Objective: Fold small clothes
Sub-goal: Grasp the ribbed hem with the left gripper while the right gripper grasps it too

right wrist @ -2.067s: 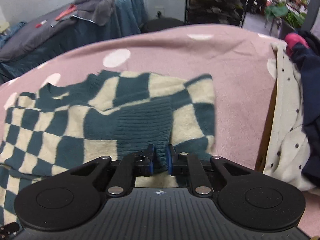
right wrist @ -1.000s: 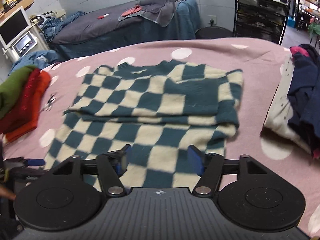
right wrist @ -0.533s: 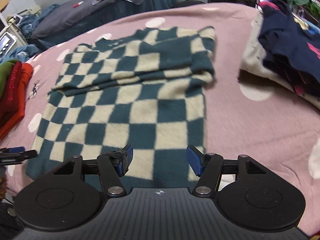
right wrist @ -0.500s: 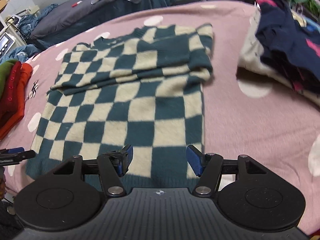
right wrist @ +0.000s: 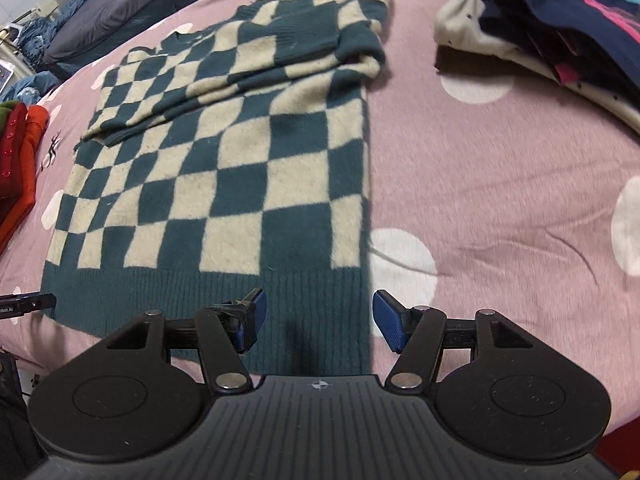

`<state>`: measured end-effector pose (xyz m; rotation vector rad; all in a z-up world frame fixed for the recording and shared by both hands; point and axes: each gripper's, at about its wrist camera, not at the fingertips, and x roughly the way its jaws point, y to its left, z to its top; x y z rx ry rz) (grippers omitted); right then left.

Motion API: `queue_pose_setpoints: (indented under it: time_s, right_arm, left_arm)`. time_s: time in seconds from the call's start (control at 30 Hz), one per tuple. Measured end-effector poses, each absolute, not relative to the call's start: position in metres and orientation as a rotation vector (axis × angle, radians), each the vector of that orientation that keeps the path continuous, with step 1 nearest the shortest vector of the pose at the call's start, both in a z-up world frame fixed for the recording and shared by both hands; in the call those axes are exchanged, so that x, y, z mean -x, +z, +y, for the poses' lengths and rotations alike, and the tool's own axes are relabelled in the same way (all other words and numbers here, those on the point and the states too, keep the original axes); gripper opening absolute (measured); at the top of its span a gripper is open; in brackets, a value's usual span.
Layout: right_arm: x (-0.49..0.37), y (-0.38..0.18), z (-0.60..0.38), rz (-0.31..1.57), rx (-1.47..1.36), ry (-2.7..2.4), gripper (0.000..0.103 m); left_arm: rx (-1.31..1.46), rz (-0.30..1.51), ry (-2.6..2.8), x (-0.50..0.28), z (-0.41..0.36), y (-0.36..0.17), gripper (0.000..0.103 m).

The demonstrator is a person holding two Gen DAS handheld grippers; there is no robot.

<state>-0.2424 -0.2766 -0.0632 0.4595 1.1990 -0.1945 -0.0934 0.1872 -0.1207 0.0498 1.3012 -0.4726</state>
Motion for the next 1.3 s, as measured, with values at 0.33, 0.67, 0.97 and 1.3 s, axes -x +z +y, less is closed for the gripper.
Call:
queue_pose_setpoints:
  time_s: [0.33,0.67,0.97,1.3]
  right_arm:
    - [0.253,-0.081,-0.28,1.256,-0.509,-0.207,0.098]
    - [0.258,-0.084,-0.275,1.281,-0.487,-0.176,0.055]
    - [0.25,-0.075,-0.279,1.245,-0.519,-0.129,0.014]
    - [0.191,-0.04,-0.299,1.071,-0.502,-0.117,0.013]
  left_arm:
    - [-0.086,1.364,-0.499,0.083,0.176,-0.121,0.031]
    - [-0.047,1.408,-0.552,0.083,0.172,-0.126,0.01]
    - [0.017,1.346,-0.535,0.073,0.164,-0.111,0.009]
    - [0.114,1.133,-0.479,0.006,0.133,-0.071,0.009]
